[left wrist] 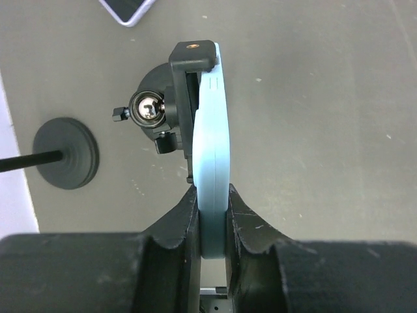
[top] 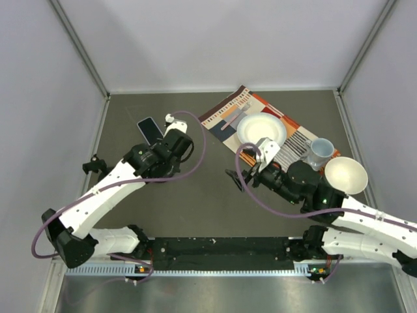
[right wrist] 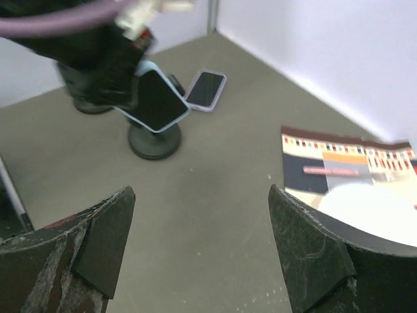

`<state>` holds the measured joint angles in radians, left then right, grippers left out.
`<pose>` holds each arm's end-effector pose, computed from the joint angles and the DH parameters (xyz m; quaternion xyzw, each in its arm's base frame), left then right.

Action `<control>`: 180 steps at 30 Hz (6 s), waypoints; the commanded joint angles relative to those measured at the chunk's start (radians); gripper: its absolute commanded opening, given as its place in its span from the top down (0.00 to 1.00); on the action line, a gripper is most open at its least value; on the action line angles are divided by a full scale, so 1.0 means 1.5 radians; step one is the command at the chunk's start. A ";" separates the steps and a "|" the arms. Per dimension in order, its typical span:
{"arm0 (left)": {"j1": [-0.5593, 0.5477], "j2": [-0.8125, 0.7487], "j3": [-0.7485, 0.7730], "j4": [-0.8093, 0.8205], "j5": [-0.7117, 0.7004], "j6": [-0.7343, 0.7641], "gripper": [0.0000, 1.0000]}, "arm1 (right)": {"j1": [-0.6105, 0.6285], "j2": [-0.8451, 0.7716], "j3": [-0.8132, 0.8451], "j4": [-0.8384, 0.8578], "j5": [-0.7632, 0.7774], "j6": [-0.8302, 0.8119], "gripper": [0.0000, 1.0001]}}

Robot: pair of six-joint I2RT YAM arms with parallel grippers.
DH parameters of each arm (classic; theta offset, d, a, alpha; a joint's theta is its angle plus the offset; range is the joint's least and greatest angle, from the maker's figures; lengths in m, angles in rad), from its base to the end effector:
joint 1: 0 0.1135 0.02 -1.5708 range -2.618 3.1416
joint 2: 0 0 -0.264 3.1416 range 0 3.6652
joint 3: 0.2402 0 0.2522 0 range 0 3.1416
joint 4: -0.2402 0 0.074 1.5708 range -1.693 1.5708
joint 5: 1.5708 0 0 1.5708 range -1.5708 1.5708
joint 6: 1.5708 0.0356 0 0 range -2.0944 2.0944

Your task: Place the phone on the phone stand

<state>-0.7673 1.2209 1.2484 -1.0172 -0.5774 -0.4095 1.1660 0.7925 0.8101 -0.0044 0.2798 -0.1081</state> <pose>0.1788 -0.1455 0.3414 0.0832 0.9183 0.0745 0.3798 0.0826 0.1678 0.3672 -0.3339 0.6182 0.2711 0.6579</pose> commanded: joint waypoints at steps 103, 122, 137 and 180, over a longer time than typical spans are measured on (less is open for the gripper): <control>-0.052 -0.033 0.080 0.074 0.345 0.284 1.00 | -0.219 0.509 -0.061 0.496 -0.665 0.354 0.94; -0.051 0.026 0.125 0.025 0.332 0.324 1.00 | -0.270 0.312 -0.068 0.152 -0.495 0.242 0.21; -0.026 -0.056 0.149 0.057 0.313 0.233 0.12 | -0.292 0.192 -0.068 0.019 -0.429 0.215 0.01; -0.022 -0.503 -0.028 0.198 0.218 0.050 0.01 | 0.107 0.497 0.350 -0.135 0.265 0.168 0.12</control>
<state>-0.8047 0.4545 1.1976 -0.7635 -0.2523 -0.3393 1.3117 1.5158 1.2701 -0.2024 0.5968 0.0948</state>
